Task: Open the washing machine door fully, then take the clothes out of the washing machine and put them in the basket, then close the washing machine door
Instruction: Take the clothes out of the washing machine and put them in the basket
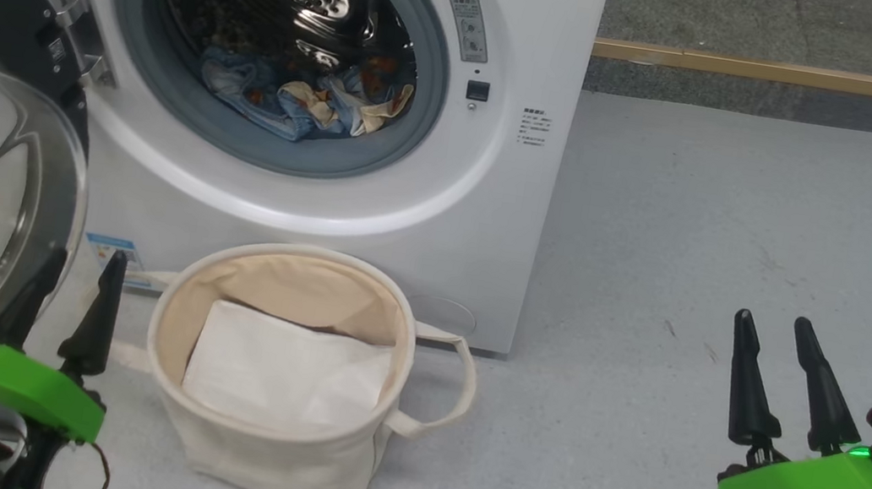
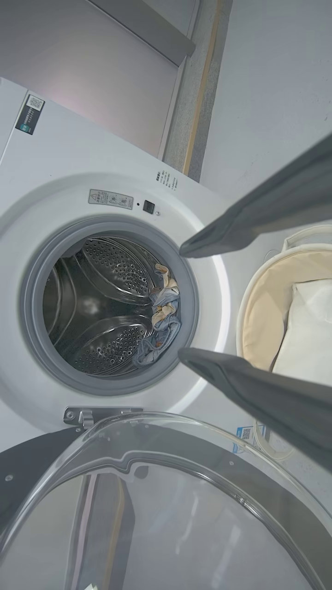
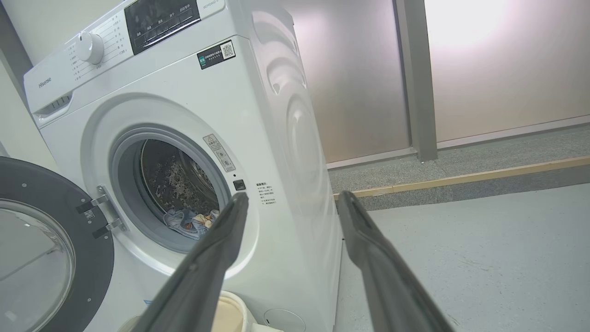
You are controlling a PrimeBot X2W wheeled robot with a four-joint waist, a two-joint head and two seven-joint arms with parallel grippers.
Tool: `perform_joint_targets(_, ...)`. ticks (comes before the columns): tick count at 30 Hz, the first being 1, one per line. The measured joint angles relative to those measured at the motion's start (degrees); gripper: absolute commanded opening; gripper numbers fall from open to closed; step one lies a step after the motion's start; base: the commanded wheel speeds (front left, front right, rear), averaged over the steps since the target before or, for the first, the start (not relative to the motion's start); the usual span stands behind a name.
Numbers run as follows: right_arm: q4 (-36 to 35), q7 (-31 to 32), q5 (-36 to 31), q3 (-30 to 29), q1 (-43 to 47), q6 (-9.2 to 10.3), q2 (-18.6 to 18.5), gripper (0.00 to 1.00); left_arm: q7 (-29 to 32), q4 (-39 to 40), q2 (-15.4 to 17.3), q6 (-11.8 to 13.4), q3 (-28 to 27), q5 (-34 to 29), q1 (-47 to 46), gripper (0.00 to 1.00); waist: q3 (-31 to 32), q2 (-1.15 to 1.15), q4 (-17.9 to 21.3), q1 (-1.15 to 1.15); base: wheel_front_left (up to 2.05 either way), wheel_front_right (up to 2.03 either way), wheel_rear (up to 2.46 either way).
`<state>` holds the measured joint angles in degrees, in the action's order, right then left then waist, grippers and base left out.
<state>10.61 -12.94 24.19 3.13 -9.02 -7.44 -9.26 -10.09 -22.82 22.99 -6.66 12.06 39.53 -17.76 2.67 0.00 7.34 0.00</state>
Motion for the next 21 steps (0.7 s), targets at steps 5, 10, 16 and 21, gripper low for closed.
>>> perform_joint_targets(5,-0.07,0.01,0.0,-0.14,0.1,0.0,-0.01,1.0,0.4,0.44,0.49,-0.34,0.09,0.55,-0.01,1.0,-0.54,0.0,0.01,0.0,1.49,-1.16,-0.33)
perform_joint_targets(10,-0.23,0.01,-0.01,-0.21,0.12,0.0,0.0,1.0,0.4,0.51,0.56,-0.35,0.02,1.02,-0.01,1.0,-1.13,0.0,0.01,0.0,2.11,-1.83,-0.28)
perform_joint_targets(16,-0.71,0.25,-0.09,-0.41,0.1,0.0,0.02,1.0,0.32,0.44,0.52,0.63,-0.04,1.03,-0.16,1.0,-1.94,0.0,-0.05,0.0,1.73,-1.7,-0.04)
perform_joint_targets(21,-0.89,0.26,-0.41,-0.41,0.07,0.0,0.07,1.0,-0.65,0.02,0.44,1.16,0.15,0.41,-0.92,1.0,-2.36,0.0,-0.09,0.0,1.08,-1.08,0.0)
